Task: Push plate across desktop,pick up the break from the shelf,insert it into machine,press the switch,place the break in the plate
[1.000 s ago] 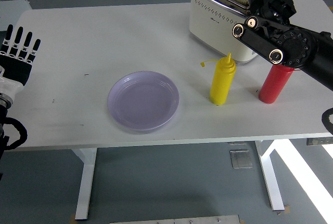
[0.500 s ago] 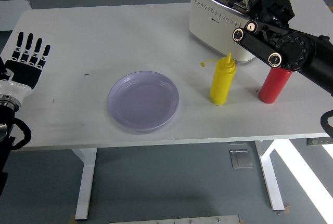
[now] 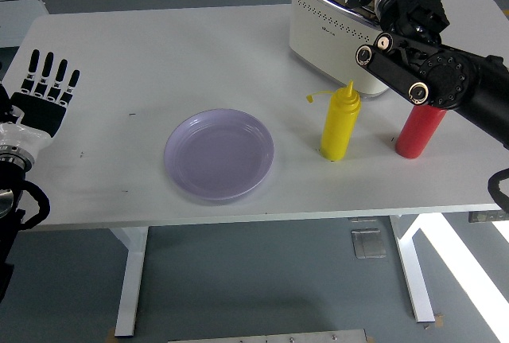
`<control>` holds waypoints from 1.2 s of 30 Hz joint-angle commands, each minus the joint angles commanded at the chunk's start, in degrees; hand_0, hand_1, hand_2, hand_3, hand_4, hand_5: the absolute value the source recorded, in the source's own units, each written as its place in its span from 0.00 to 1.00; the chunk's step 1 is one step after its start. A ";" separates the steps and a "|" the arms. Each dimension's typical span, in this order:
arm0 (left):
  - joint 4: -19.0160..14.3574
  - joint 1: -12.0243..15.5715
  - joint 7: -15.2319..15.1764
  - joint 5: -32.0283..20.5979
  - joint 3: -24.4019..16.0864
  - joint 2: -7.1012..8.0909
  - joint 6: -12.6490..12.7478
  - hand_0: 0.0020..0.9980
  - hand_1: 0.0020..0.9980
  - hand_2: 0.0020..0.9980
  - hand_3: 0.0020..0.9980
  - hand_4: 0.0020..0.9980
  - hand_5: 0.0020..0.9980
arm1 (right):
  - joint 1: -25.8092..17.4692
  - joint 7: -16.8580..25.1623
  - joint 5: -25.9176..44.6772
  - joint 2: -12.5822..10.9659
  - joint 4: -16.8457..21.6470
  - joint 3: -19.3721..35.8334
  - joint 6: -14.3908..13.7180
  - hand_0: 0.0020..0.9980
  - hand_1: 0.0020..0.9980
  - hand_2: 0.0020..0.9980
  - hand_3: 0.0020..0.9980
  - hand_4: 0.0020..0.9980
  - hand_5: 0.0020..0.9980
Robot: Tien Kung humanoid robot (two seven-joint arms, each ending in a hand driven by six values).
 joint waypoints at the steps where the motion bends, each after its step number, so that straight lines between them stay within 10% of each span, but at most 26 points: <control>1: 0.01 0.01 0.00 0.01 0.00 0.00 0.01 0.79 0.73 0.68 0.71 0.64 1.00 | -0.01 0.11 -0.02 0.00 -0.02 0.02 0.12 0.69 0.76 0.80 0.76 0.61 0.09; 17: -0.06 0.38 -0.05 0.24 -0.57 -0.07 0.20 0.79 0.73 0.68 0.71 0.63 1.00 | -1.69 0.40 -5.80 -2.92 6.44 6.39 0.03 0.67 0.73 0.76 0.75 0.62 0.12; 25: -0.75 1.03 -0.02 0.04 -1.27 -0.17 0.23 0.79 0.73 0.68 0.71 0.63 1.00 | -7.35 -0.66 -14.99 -10.82 18.04 15.80 0.75 0.61 0.65 0.71 0.70 0.46 0.04; 36: -2.45 2.89 0.24 -1.13 -3.02 0.09 0.33 0.79 0.73 0.68 0.71 0.62 1.00 | -15.87 -0.92 -28.75 -23.20 34.84 26.75 10.26 0.51 0.54 0.65 0.57 0.20 0.00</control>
